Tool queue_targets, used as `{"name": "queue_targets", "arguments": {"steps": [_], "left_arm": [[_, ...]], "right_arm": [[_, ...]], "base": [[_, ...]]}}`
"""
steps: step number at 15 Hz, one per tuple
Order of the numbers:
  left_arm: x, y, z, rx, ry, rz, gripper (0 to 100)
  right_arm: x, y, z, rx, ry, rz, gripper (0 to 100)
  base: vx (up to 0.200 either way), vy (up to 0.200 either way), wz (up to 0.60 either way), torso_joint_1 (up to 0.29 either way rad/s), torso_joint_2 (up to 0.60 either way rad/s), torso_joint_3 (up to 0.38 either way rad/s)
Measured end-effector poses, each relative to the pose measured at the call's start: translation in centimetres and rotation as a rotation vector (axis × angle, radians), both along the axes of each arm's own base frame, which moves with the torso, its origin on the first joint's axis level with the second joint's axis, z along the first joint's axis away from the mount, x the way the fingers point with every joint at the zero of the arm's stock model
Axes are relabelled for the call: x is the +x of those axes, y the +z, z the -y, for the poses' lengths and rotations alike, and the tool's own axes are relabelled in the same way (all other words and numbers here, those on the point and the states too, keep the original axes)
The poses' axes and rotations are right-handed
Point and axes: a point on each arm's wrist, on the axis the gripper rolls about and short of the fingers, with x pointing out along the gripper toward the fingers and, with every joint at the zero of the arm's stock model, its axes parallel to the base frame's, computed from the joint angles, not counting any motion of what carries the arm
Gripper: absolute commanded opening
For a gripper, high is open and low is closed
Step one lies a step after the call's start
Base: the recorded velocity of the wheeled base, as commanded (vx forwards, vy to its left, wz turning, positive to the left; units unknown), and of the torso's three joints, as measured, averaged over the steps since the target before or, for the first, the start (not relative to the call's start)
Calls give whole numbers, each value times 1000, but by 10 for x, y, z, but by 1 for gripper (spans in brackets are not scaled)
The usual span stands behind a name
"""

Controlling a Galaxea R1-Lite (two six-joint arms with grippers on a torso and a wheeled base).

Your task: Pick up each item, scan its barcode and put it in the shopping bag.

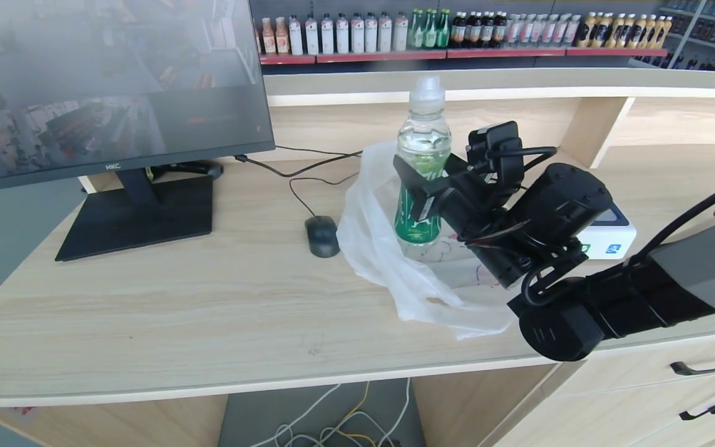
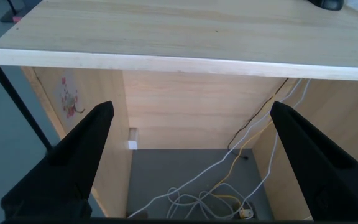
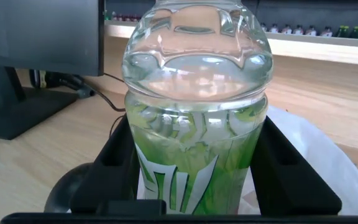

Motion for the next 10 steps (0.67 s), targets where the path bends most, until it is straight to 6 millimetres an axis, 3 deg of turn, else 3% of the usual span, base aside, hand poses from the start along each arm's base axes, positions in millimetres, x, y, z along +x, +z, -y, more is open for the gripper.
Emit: {"name": "queue_targets", "arguments": {"steps": [10], "left_arm": [[0,0,0,0,0,0,100]], "right_arm": [[-1,-14,-15,4,23,-32,0]], "base": [[0,0,0,0,0,0]]}}
